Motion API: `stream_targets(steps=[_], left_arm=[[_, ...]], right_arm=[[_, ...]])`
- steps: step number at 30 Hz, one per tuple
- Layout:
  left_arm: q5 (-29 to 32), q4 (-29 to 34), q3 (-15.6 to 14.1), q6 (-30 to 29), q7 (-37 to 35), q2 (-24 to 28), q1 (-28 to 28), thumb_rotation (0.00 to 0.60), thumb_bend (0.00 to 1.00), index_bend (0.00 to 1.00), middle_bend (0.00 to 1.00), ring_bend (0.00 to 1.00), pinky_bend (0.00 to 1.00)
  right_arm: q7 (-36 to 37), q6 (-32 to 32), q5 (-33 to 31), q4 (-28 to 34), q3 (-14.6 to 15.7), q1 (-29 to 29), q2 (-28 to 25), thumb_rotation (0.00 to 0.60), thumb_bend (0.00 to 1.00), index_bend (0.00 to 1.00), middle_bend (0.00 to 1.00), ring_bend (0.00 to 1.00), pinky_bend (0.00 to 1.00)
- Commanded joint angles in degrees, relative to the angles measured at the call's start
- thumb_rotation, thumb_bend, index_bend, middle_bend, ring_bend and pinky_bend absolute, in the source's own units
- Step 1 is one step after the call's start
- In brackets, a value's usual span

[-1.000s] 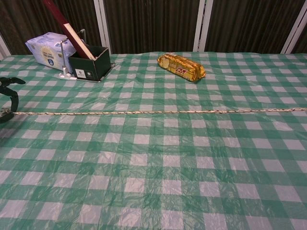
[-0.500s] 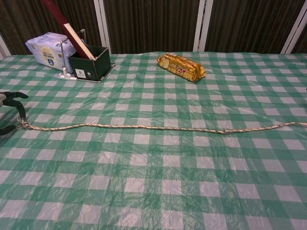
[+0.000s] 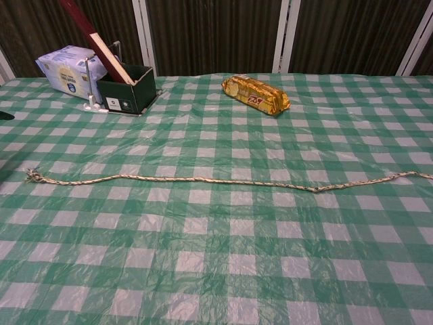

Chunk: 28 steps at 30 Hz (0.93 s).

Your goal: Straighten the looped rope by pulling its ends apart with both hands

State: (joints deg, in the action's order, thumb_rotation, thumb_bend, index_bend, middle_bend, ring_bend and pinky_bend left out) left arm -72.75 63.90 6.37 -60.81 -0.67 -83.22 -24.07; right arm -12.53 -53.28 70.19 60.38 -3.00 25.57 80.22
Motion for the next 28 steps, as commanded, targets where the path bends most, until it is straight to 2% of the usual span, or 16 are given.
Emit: stream_targets(steps=[1, 5, 8, 12, 15, 18, 20, 28], left_arm=[[-1.74, 4.25, -0.5, -3.33, -2.5, 3.42, 2.21, 0.6, 0.46, 0.0, 0.0, 0.0, 0.08], [-5.22, 10.97, -2.05, -9.83, -3.4, 8.37, 5.7, 0.6, 0.45, 0.0, 0.0, 0.0, 0.08], [-8.38, 14.96, -3.83, -17.88, -0.95, 10.97, 9.98, 0.6, 0.44, 0.0, 0.0, 0.0, 0.06], [-13.47, 20.12, -7.14, -29.43, 2.1, 12.76, 16.81, 0.6, 0.44, 0.0, 0.0, 0.0, 0.02], [-16.25, 20.27, -8.28, -35.02, 4.67, 12.63, 19.96, 0.6, 0.44, 0.0, 0.0, 0.0, 0.01], [-15.8, 19.94, -8.07, -36.61, 7.24, 12.61, 21.55, 0.6, 0.44, 0.0, 0.0, 0.0, 0.01], [-15.32, 20.74, -7.94, -36.31, 6.83, 13.33, 21.89, 0.6, 0.44, 0.0, 0.0, 0.0, 0.01], [-13.47, 22.08, -7.13, -32.44, 5.22, 15.32, 21.54, 0.6, 0.44, 0.0, 0.0, 0.0, 0.01]], right_arm=[[-0.51, -0.63, 0.27, 0.23, -0.05, -0.29, -0.39, 0.6, 0.32, 0.0, 0.0, 0.0, 0.0], [1.55, -7.89, 2.92, 4.31, -0.38, -2.87, -1.76, 0.6, 0.28, 0.0, 0.0, 0.0, 0.0], [2.45, -18.65, 6.32, 10.27, -0.31, -7.08, -2.52, 0.6, 0.28, 0.0, 0.0, 0.0, 0.0], [1.51, -32.98, 12.32, 20.15, 2.24, -14.23, -3.92, 0.6, 0.27, 0.0, 0.0, 0.0, 0.0], [-4.52, -38.0, 15.84, 26.94, 5.53, -18.05, -6.56, 0.6, 0.28, 0.0, 0.0, 0.0, 0.0], [-7.26, -41.18, 18.05, 31.67, 7.4, -20.88, -7.99, 0.6, 0.28, 0.0, 0.0, 0.0, 0.0], [-7.78, -42.82, 20.0, 32.15, 7.79, -21.76, -8.25, 0.6, 0.28, 0.0, 0.0, 0.0, 0.0], [-7.38, -41.46, 19.44, 32.32, 6.66, -22.76, -8.86, 0.6, 0.28, 0.0, 0.0, 0.0, 0.0]])
